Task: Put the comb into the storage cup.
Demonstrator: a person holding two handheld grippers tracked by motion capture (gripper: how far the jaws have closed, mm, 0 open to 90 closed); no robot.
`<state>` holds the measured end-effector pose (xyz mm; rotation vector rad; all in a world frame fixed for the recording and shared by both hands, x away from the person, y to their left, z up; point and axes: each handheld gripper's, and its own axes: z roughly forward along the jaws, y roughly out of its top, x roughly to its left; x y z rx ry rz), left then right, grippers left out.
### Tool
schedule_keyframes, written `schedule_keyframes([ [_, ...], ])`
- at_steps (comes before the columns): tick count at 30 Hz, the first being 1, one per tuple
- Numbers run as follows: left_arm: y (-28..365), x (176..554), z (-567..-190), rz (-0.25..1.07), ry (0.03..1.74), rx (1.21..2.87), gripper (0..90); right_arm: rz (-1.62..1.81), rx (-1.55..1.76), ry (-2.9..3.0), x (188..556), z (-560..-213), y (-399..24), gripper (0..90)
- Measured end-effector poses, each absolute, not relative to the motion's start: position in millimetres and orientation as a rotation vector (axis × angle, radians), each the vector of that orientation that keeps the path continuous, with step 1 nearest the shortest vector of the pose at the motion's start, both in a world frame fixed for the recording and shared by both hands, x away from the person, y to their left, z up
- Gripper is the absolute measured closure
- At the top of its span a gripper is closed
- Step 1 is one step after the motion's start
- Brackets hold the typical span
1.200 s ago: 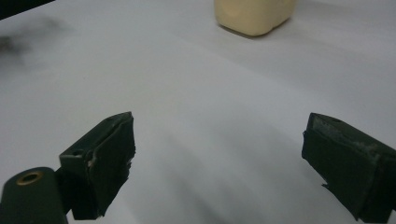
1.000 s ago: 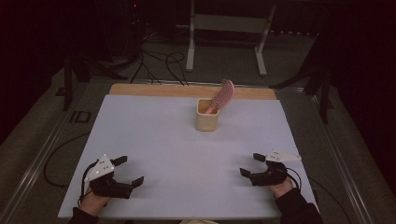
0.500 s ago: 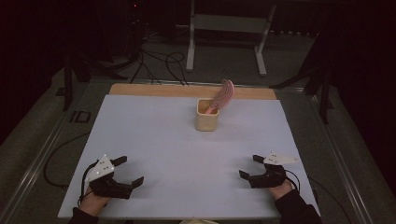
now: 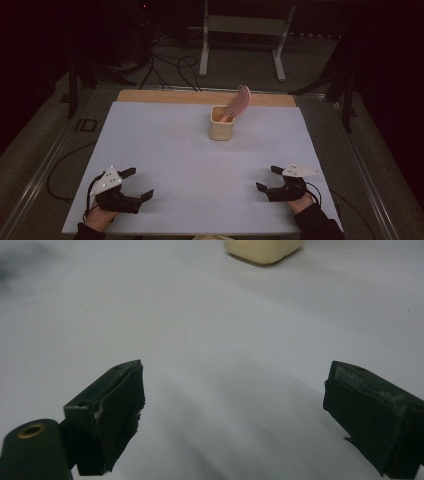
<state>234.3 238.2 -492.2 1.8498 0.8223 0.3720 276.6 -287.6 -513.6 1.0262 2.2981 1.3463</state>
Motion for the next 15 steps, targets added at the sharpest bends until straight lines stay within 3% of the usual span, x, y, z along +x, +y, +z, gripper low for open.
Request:
schedule_keyframes([
  [15,238.3,234.6,-492.7,0.368,0.820,1.849,0.2,1.344,1.018,2.311,276.5,-513.1,-286.0,9.3],
])
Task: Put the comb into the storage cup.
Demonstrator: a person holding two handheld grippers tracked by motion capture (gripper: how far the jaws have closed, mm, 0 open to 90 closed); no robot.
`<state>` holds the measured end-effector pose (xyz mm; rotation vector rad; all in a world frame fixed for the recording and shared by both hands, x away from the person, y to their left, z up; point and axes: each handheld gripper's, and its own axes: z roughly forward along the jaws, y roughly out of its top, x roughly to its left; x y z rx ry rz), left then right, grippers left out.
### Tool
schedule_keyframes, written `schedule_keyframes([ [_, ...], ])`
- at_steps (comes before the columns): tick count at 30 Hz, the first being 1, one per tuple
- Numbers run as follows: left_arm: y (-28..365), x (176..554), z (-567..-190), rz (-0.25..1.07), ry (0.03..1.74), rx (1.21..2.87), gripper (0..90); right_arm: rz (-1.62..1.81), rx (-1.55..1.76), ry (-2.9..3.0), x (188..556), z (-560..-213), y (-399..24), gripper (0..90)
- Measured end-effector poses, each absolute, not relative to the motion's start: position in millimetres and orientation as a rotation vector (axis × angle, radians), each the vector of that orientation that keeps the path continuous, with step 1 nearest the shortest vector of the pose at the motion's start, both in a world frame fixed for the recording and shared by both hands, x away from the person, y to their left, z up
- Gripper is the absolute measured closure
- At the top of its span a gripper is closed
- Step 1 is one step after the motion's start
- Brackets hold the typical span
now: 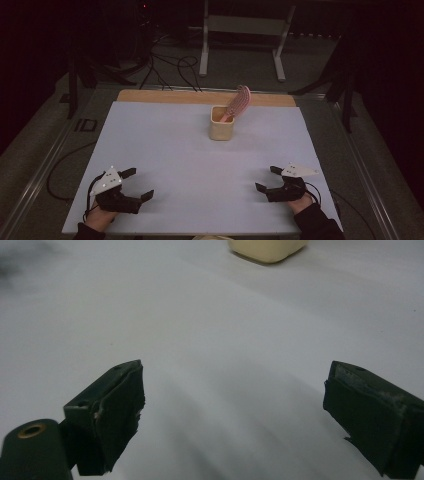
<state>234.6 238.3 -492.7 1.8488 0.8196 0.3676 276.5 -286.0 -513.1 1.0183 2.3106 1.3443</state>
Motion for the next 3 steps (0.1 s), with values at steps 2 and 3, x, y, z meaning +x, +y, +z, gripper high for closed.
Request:
schedule_keyframes([
  [2,238.5,234.5,-492.5,0.367,0.819,1.847,0.1,1.342,1.017,2.311,276.3,-512.5,-285.8,9.3],
  [3,238.5,234.5,-492.5,0.367,0.819,1.847,0.2,1.342,1.017,2.311,276.3,-512.5,-285.8,9.3],
])
